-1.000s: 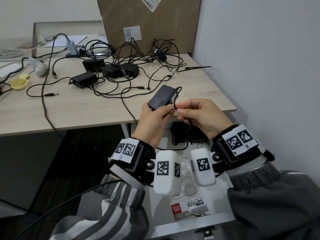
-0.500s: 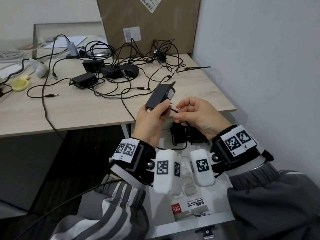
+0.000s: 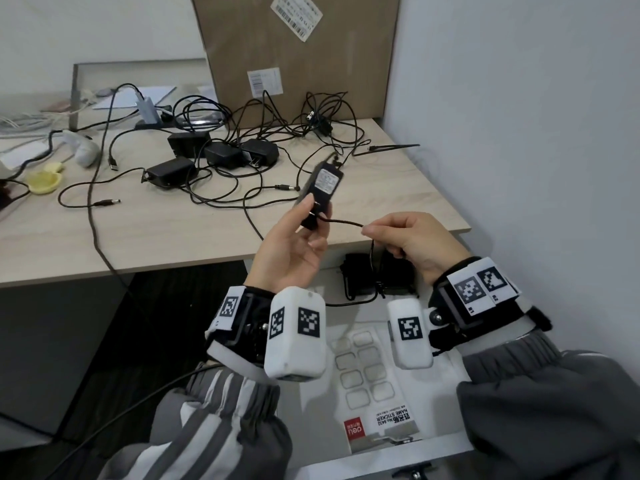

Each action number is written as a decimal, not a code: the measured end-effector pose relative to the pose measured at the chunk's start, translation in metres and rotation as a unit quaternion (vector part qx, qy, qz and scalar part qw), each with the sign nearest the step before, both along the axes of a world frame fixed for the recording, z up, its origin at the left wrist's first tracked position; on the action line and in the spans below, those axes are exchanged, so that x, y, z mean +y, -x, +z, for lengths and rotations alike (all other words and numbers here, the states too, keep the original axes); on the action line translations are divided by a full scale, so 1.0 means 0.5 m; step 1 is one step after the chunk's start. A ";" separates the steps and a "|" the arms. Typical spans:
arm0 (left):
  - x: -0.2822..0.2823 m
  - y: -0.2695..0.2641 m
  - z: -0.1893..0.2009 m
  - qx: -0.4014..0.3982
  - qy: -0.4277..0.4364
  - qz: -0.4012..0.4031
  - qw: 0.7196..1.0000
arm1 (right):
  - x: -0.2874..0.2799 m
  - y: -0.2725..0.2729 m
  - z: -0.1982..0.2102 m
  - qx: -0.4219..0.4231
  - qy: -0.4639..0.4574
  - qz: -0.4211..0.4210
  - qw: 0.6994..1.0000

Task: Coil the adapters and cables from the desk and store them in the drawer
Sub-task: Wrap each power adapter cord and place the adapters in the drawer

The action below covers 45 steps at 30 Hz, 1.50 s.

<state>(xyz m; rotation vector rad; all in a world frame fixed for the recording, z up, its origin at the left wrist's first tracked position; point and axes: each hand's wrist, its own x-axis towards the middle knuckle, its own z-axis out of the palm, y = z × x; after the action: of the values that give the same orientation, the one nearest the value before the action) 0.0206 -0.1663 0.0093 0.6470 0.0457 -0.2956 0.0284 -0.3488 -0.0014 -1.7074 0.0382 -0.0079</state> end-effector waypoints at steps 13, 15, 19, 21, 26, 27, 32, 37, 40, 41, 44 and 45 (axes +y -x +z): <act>-0.005 0.001 -0.009 -0.050 -0.208 -0.162 0.963 | -0.012 -0.005 -0.002 -0.014 -0.024 -0.039 0.999; -0.007 0.003 -0.008 -0.074 -0.232 -0.184 0.952 | -0.016 -0.008 -0.002 0.001 -0.043 -0.038 0.998; 0.004 0.004 -0.007 -0.092 -0.270 -0.198 0.938 | -0.019 -0.004 0.000 0.004 -0.046 -0.017 0.999; 0.010 0.006 -0.005 -0.100 -0.282 -0.199 0.933 | -0.020 -0.009 -0.004 0.006 -0.042 -0.017 0.999; 0.011 0.005 -0.010 -0.099 -0.253 -0.169 0.947 | -0.023 -0.009 0.000 0.009 -0.127 0.027 0.992; 0.011 0.003 -0.012 -0.089 -0.234 -0.160 0.955 | -0.024 -0.007 0.002 0.003 -0.128 0.044 0.991; -0.001 -0.002 -0.012 -0.057 -0.160 -0.130 0.977 | -0.022 -0.005 0.003 -0.018 -0.097 0.072 0.992; -0.015 0.002 -0.016 -0.018 -0.167 -0.093 0.981 | -0.021 -0.004 -0.001 -0.008 -0.089 0.063 0.994; -0.015 0.005 -0.015 -0.022 -0.199 -0.116 0.973 | -0.018 0.000 0.000 0.000 -0.092 0.063 0.994; -0.015 0.005 -0.014 -0.028 -0.221 -0.126 0.967 | -0.018 0.002 0.002 0.001 -0.091 0.065 0.994; -0.019 0.006 -0.019 -0.059 -0.294 -0.132 0.945 | -0.018 0.004 0.006 0.005 -0.094 0.057 0.994; -0.021 0.007 -0.021 -0.067 -0.319 -0.119 0.938 | -0.019 0.004 0.007 0.005 -0.096 0.052 0.994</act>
<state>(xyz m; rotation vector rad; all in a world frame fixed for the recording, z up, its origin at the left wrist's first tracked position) 0.0171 -0.1767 -0.0011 1.3234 -0.0732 -0.4759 0.0267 -0.3582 0.0020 -1.5148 -0.0424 0.0795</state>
